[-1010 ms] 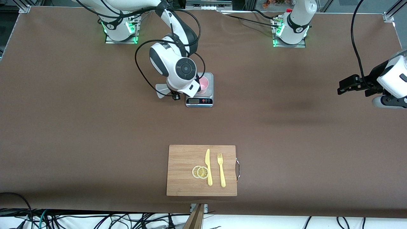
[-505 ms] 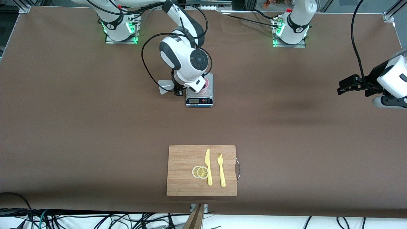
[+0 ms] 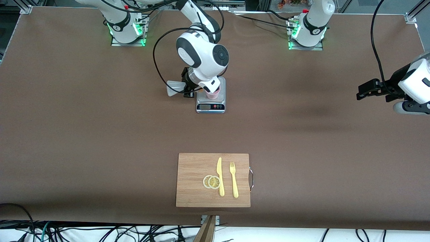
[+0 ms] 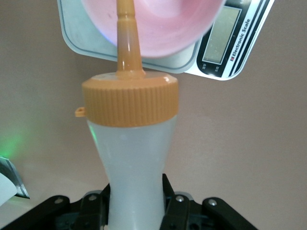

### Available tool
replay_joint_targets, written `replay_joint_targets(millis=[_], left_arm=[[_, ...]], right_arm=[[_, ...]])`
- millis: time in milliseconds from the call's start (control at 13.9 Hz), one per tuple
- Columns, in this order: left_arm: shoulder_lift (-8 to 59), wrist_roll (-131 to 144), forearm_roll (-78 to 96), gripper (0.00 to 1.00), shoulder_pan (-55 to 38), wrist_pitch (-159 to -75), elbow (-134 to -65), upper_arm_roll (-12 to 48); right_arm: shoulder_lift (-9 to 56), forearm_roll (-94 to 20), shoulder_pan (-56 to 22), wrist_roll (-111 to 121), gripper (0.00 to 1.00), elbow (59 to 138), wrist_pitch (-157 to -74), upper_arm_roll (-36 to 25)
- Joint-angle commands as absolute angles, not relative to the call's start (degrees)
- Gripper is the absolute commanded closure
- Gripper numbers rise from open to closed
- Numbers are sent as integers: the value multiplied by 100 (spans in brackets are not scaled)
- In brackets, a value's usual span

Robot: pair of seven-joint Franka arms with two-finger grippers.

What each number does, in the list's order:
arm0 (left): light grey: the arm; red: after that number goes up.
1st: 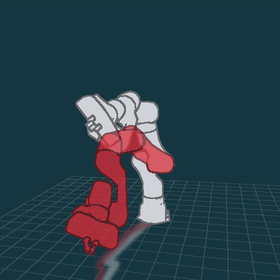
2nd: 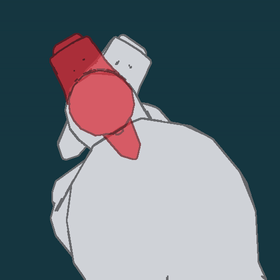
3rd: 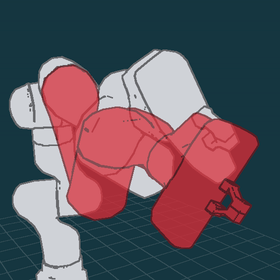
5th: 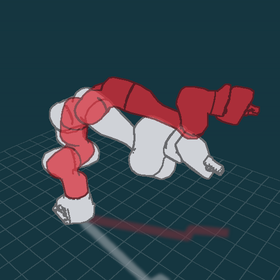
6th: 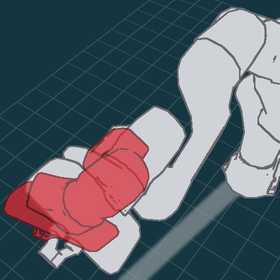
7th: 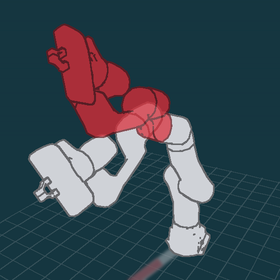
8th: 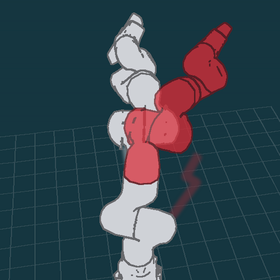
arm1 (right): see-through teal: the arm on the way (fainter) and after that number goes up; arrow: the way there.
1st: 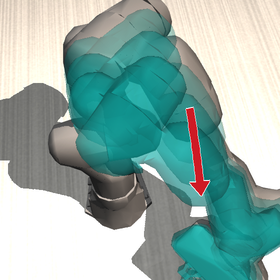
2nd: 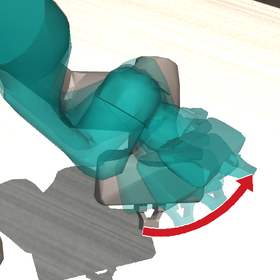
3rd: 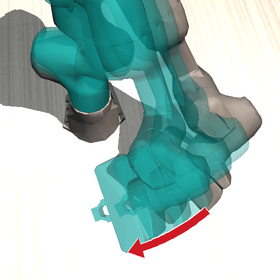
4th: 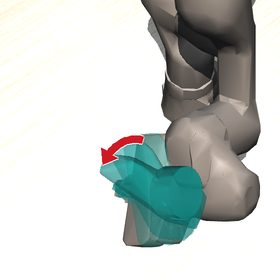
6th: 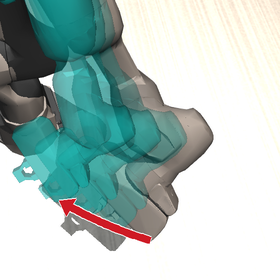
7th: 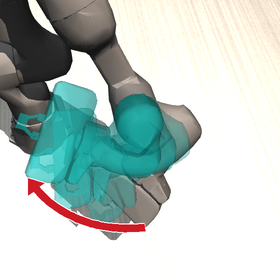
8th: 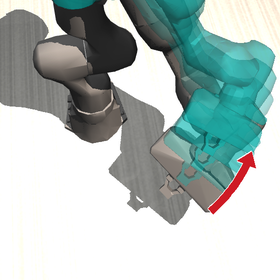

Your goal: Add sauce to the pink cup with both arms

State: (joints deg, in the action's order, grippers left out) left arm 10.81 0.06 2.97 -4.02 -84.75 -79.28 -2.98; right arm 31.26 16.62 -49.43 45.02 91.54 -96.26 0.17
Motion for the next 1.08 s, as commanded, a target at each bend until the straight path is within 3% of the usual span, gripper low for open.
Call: replay_joint_targets(millis=[0, 1010], left_arm=[[1107, -62, 246, 0, -439, -8411, -7831, -325], [1107, -62, 246, 0, -439, -8411, -7831, -325]], right_arm=[[3085, 1889, -5124, 4079, 77, 9150, -9440, -26], [3059, 2241, -5317, 3577, 77, 8965, -9062, -26]])
